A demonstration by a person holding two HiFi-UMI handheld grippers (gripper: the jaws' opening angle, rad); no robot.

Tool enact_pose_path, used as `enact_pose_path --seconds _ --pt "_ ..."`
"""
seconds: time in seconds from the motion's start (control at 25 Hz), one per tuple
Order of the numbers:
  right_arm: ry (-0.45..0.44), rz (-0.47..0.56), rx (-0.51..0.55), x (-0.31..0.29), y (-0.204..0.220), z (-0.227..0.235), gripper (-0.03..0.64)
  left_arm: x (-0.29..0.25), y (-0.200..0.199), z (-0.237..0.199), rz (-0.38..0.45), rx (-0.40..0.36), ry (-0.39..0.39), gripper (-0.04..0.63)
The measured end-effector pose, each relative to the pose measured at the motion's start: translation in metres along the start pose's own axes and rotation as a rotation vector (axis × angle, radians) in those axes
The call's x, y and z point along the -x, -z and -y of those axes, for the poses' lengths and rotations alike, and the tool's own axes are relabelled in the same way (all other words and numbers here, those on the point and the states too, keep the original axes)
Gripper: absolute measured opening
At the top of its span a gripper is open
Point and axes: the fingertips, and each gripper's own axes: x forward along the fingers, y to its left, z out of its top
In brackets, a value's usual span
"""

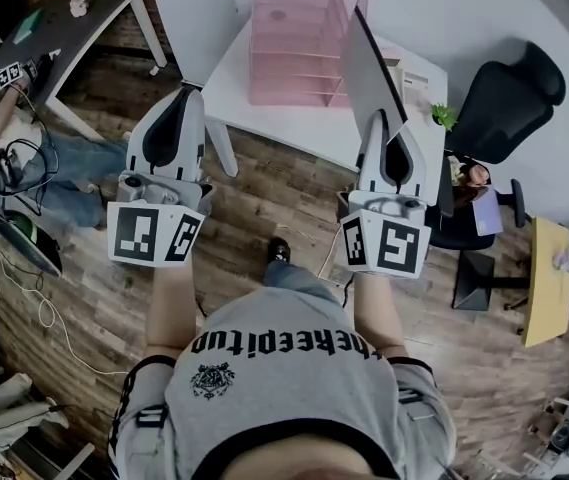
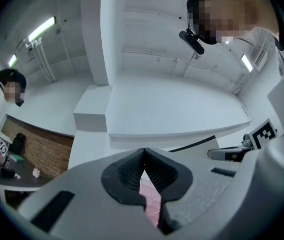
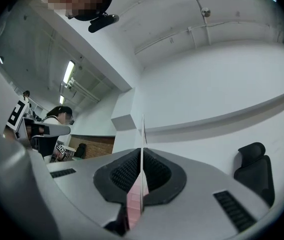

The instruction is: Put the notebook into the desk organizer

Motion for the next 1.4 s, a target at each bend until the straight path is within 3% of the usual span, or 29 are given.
enact_pose_path --seconds 0.48,0.68,1.0,1.24,1.4 --pt "-0.19 -0.045 0.242 -0.07 0.047 -0.012 0.009 -0.055 0.03 -0.029 -0.008 -0.002 -0.066 0.003" --pt "-0.338 -0.124 0.486 -0.074 0.08 -0.025 0.009 -0.06 0.04 -0.04 -0.02 -0.008 -0.114 0.003" --pt "-0.534 -0.132 0.643 -0.067 0.115 -0.049 0.009 -0.057 0.05 -0.049 -0.028 -0.023 -0.166 0.003" --pt "-0.629 -0.135 0.743 -0.063 0.142 -0.062 0.009 -0.052 0.052 -0.058 -0.034 -0.035 -0.204 0.003" --pt "-0.647 -0.137 0.859 -0.069 0.163 -0.063 0.009 -0.051 0.057 -0.063 -0.044 -0.04 -0.223 0.003"
